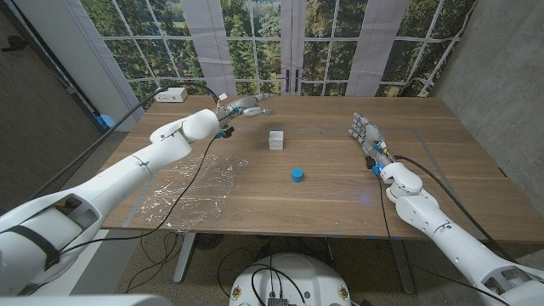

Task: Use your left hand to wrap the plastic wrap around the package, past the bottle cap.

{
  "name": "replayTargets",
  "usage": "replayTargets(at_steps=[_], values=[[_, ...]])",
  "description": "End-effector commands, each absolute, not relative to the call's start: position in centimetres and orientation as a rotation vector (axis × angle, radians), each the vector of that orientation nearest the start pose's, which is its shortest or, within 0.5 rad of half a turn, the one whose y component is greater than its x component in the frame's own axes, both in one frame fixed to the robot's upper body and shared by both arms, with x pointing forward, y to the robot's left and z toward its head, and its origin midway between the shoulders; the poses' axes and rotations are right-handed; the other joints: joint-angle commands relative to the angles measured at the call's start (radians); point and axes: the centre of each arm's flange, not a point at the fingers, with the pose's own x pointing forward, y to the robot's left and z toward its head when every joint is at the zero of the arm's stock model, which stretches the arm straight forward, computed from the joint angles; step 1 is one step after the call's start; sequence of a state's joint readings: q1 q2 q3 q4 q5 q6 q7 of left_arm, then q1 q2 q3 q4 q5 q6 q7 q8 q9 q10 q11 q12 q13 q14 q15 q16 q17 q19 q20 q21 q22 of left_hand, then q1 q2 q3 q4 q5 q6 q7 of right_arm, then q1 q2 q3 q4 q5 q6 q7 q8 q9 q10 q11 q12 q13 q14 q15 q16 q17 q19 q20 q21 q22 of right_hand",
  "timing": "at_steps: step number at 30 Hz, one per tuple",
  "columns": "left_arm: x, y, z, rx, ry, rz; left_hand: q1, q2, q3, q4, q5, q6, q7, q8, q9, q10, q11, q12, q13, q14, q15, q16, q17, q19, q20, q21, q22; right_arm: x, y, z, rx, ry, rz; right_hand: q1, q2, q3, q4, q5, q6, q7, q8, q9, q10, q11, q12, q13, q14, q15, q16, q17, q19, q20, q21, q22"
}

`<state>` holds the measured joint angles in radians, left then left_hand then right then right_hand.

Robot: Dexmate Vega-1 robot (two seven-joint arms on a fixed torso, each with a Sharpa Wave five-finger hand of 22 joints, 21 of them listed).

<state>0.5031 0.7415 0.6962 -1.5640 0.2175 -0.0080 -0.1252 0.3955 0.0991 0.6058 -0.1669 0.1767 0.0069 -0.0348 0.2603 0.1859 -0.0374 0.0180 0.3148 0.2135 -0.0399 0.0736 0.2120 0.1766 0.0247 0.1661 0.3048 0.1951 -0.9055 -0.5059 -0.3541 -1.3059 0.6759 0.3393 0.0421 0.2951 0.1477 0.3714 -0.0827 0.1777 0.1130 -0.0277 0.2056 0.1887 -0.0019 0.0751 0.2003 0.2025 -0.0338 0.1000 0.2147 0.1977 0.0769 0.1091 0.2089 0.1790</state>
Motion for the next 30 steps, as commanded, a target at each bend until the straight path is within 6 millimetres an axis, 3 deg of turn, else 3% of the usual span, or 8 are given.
replayTargets(at_steps=[1, 12, 22, 24, 30], values=[[61.8, 18.3, 10.0, 1.434, -0.720, -0.150, 0.040, -0.014, 0.001, -0.015, -0.004, 0.043, 0.005, 0.012, -0.001, 0.043, -0.003, 0.013, -0.002, 0.029, -0.011, 0.006, 0.002, 0.030, 0.004, 0.012, 0.001, 64.3, -29.7, -6.0, 0.085, -0.582, 0.207, 0.010, 0.003, 0.004, -0.005, 0.001, 0.033, 0.009, 0.014, 0.002, 0.005, 0.001, 0.007, 0.001, 0.004, 0.004, 0.003, 0.006, 0.003, 0.010, 0.002, 0.005], [61.5, 17.2, 11.6, 1.571, -0.662, -0.183, 0.072, -0.117, -0.042, -0.014, 0.004, 0.109, 0.013, 0.021, -0.001, 0.087, -0.012, 0.014, -0.005, 0.052, -0.023, 0.002, 0.004, 0.031, -0.003, 0.002, 0.000, 64.1, -29.9, -6.0, 0.094, -0.591, 0.209, 0.008, 0.003, 0.003, -0.004, 0.001, 0.043, 0.012, 0.014, 0.002, 0.011, 0.002, 0.009, 0.001, 0.009, 0.007, 0.005, 0.007, 0.003, 0.012, 0.003, 0.006], [61.5, 15.8, 12.6, 1.724, -0.580, -0.180, 0.135, -0.150, -0.053, -0.015, 0.021, 0.150, 0.023, 0.025, 0.001, 0.151, -0.025, 0.029, -0.001, 0.065, -0.023, -0.001, 0.006, 0.038, -0.007, -0.003, 0.001, 64.1, -30.1, -6.3, 0.097, -0.589, 0.203, 0.006, 0.003, 0.002, -0.003, 0.001, 0.046, 0.013, 0.013, 0.003, 0.013, 0.003, 0.009, 0.001, 0.014, 0.006, 0.007, 0.008, 0.004, 0.012, 0.003, 0.006], [61.7, 15.7, 12.6, 1.727, -0.569, -0.186, 0.168, -0.165, -0.059, -0.013, 0.029, 0.173, 0.022, 0.030, 0.002, 0.179, -0.039, 0.035, 0.003, 0.087, -0.038, 0.005, 0.007, 0.046, -0.012, -0.003, 0.001, 64.1, -30.1, -6.4, 0.102, -0.589, 0.208, 0.005, 0.003, 0.002, -0.003, 0.001, 0.046, 0.012, 0.012, 0.003, 0.014, 0.004, 0.010, 0.001, 0.015, 0.007, 0.007, 0.008, 0.004, 0.013, 0.003, 0.006], [61.9, 15.2, 12.7, 1.777, -0.510, -0.207, 0.211, -0.194, -0.081, -0.004, 0.042, 0.204, 0.018, 0.028, 0.004, 0.206, -0.049, 0.038, 0.009, 0.154, -0.071, 0.024, 0.011, 0.070, -0.035, 0.002, 0.005, 64.2, -30.2, -6.5, 0.105, -0.588, 0.202, 0.005, 0.003, 0.001, -0.002, 0.001, 0.046, 0.013, 0.011, 0.003, 0.017, 0.003, 0.011, 0.001, 0.017, 0.006, 0.008, 0.008, 0.004, 0.013, 0.003, 0.006]])
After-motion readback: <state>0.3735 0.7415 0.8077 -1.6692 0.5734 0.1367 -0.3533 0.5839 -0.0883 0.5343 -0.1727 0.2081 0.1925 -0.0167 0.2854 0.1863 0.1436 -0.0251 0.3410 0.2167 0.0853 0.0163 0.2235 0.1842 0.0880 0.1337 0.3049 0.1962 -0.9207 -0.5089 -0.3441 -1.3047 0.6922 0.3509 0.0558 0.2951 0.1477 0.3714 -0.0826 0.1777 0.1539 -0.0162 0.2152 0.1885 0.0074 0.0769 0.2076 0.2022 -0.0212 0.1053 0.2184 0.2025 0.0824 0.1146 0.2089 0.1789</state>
